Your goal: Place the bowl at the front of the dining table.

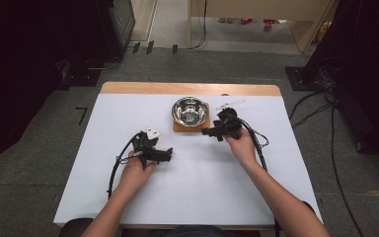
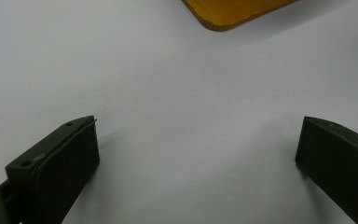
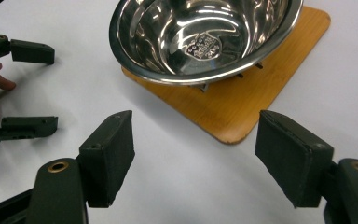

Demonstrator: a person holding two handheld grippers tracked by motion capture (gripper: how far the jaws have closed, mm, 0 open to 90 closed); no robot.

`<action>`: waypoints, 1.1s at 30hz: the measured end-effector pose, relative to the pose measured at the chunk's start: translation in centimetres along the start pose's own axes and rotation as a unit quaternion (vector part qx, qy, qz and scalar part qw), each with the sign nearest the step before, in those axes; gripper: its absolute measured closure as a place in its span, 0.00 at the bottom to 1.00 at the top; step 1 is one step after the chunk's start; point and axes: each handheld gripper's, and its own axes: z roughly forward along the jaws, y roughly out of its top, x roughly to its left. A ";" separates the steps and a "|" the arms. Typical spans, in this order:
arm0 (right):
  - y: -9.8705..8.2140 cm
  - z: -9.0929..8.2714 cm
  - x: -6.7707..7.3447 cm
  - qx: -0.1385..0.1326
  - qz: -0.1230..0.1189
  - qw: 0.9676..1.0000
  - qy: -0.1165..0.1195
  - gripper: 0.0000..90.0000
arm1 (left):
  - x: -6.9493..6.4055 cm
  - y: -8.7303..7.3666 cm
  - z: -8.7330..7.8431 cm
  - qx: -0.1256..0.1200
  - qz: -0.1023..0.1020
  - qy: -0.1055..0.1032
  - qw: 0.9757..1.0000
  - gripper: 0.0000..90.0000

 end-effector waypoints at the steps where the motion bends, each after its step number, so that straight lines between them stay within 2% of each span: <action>1: -0.1 -0.1 0.0 -0.001 0.002 1.000 -0.002 0.31 | 0.0 0.0 0.0 0.000 0.000 0.000 1.000 0.00; 9: -1.5 -0.1 -0.2 -0.001 0.013 1.000 0.002 0.31 | 0.0 0.0 0.0 0.000 0.000 0.000 1.000 0.00; 18: -2.4 0.1 0.1 0.006 0.008 1.000 -0.004 0.31 | 0.0 0.0 0.0 0.000 0.000 0.000 1.000 0.00; 24: -3.2 0.2 0.2 0.003 0.002 1.000 0.000 0.31 | 0.0 0.0 0.0 -0.001 -0.001 0.000 1.000 0.00; 29: -3.5 0.1 0.0 0.002 0.001 1.000 -0.014 0.31 | 0.0 0.0 0.0 0.000 0.000 0.000 1.000 0.00; 31: -3.6 0.1 -0.2 -0.002 -0.012 1.000 -0.020 0.31 | 0.0 0.0 0.0 -0.001 -0.001 0.000 1.000 0.00; 33: -3.9 0.4 -0.5 0.001 -0.019 0.999 -0.037 0.32 | 0.0 0.0 0.0 -0.001 -0.001 0.000 1.000 0.00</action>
